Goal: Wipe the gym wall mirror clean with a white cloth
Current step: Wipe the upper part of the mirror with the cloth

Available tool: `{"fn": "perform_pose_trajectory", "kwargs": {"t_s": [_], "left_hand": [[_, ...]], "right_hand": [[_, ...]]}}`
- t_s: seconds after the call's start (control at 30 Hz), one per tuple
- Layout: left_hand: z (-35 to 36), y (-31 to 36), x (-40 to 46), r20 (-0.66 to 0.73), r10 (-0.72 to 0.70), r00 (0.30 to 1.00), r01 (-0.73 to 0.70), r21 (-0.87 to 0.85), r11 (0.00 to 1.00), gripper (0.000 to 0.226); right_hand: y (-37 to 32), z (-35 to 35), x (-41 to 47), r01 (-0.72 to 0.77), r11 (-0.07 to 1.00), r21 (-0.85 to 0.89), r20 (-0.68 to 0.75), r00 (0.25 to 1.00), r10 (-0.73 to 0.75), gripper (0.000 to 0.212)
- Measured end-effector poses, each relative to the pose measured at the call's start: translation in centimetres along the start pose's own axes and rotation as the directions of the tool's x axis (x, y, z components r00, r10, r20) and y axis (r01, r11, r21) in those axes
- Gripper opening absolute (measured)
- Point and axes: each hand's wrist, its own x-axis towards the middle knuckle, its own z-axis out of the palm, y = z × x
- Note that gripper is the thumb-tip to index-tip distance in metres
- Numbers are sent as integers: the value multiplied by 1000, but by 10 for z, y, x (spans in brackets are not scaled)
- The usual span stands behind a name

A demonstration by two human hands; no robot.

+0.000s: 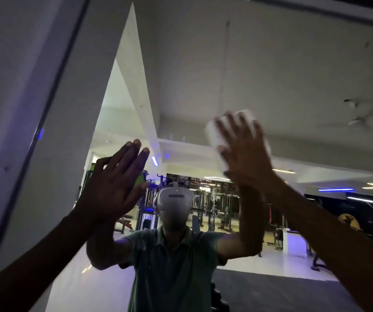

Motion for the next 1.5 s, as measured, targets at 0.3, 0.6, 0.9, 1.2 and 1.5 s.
{"fn": "perform_pose_trajectory", "kwargs": {"t_s": [0.3,0.6,0.9,1.2,1.5], "left_hand": [[9,11,-5,-42,-69,997,66,-76,995,68],[10,13,-5,33,-102,994,106,-122,987,70],[27,109,-37,-5,-41,999,39,-198,979,68],[25,116,-34,-20,-102,995,96,-211,973,67],[20,154,-4,39,-27,999,35,-207,978,70]], "right_hand": [[-128,0,-70,-218,973,70,43,975,216,73],[-4,-2,-130,-468,883,-33,22,883,469,69],[-106,-7,-188,-125,988,92,178,978,108,68],[13,-2,-202,-767,636,-87,-37,641,767,76],[38,-3,-210,-114,993,37,91,990,111,68]]}}
